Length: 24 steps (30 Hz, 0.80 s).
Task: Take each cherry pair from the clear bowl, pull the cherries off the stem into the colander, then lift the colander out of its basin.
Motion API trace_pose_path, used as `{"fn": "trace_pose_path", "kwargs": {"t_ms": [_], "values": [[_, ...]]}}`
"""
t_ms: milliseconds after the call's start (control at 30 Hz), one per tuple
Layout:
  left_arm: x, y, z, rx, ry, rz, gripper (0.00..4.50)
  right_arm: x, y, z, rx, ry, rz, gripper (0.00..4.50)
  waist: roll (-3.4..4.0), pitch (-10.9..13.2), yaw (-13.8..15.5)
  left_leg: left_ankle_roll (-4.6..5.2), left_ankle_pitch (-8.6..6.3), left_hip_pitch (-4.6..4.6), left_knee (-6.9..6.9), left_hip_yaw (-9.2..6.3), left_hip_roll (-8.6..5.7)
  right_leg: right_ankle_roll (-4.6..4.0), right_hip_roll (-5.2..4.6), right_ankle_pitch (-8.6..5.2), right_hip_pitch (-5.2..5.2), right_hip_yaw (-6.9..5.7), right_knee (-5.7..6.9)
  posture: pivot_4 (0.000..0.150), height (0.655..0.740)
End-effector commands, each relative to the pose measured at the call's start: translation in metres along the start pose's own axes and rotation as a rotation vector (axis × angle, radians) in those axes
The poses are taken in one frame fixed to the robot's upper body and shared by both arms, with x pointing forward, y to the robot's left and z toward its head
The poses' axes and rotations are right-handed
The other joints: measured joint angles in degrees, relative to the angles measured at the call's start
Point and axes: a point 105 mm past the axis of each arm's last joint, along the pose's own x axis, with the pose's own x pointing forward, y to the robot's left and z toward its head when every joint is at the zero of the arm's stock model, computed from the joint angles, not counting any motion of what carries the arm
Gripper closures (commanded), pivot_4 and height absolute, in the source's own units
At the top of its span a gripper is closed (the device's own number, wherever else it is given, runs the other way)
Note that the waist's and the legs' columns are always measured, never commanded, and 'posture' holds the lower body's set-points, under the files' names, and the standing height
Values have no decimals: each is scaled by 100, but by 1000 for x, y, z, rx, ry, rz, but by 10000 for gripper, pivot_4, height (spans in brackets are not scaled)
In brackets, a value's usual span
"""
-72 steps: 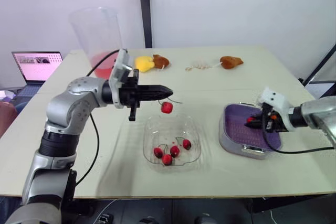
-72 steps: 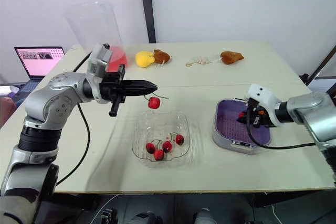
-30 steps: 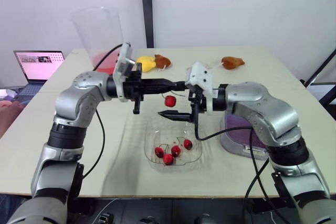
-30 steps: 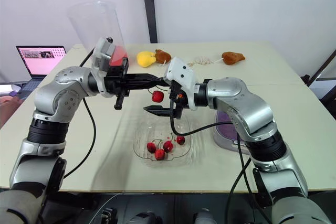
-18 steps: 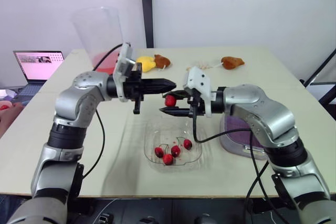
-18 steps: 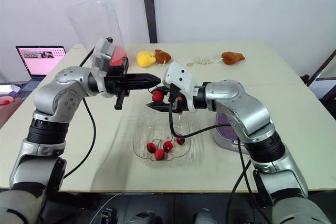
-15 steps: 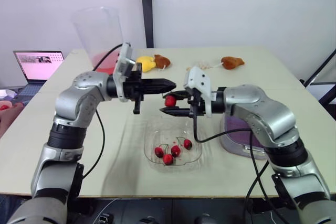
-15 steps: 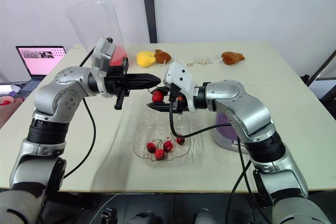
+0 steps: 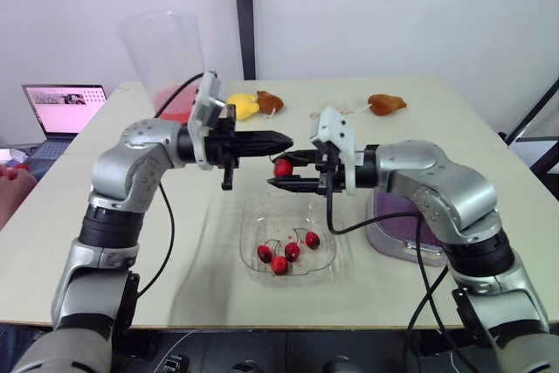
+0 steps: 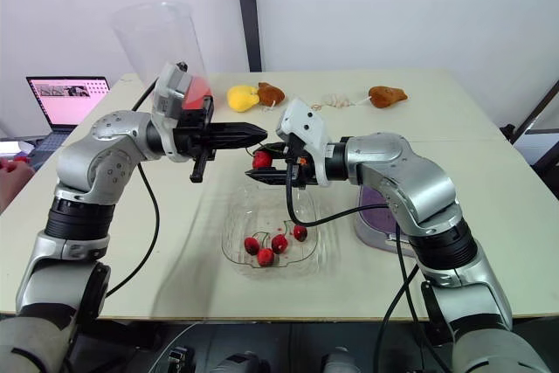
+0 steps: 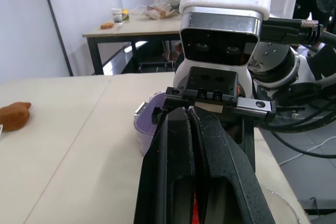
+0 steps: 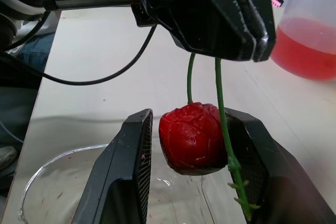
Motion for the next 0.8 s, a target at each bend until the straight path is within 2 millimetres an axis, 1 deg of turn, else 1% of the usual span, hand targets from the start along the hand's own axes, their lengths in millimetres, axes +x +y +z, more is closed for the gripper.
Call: {"fn": "trace_pose_path", "kwargs": {"t_ms": [33, 67, 100, 133, 400, 467, 600, 667, 800], "values": [[-2, -1, 14, 62, -22, 2, 45000, -4, 1, 11, -24, -37, -4, 29059, 0, 0, 0, 0, 0, 0, 0, 0, 0, 0, 0, 0, 0, 0, 0, 1500, 7400], [-2, -1, 14, 61, -22, 2, 45000, -3, 1, 11, -23, -37, -5, 32026, 0, 0, 1, 0, 0, 0, 0, 0, 0, 0, 0, 0, 0, 0, 0, 1500, 7400], [-1, -1, 14, 61, -23, 2, 45000, -3, 1, 11, -24, -36, -6, 37120, 0, 0, 1, 0, 0, 0, 0, 0, 0, 0, 0, 0, 0, 0, 0, 1500, 7400], [-1, -1, 14, 61, -23, 1, 45000, -3, 1, 11, -26, -36, -9, 39042, 0, 0, 0, 0, 0, 0, 0, 0, 0, 0, 0, 0, 0, 0, 0, 1500, 7400], [-2, -1, 14, 62, -23, 4, 45000, -5, -1, 9, -26, -26, -21, 39042, 0, 0, 1, 0, 0, 0, 0, 0, 0, 0, 0, 0, 0, 0, 0, 1500, 7400], [-2, 0, 15, 63, -25, 6, 45000, -6, 0, 2, -18, -3, -19, 39042, 0, 0, 4, 0, 0, 0, 0, 0, 0, 0, 0, 0, 0, 0, 0, 1500, 7400], [-2, 1, 16, 66, -29, 10, 45000, -13, 3, -23, 10, 78, -18, 39042, 0, 0, 15, 0, 0, 0, 0, -1, -2, 0, -1, 0, 1, 0, -1, 1500, 7400], [-2, 1, 16, 71, -27, 15, 45000, -20, 5, -32, 4, 112, -19, 39042, 0, 0, 20, 0, 0, 0, 1, -1, -2, 0, -1, 0, 2, 0, -1, 1500, 7400], [-4, 1, 16, 71, -26, 22, 45000, -37, 1, -31, 18, 113, -56, 39042, 0, 0, 3, 0, 0, 0, 1, 0, -3, 0, -2, 0, 1, 0, -2, 1500, 7400]]}}
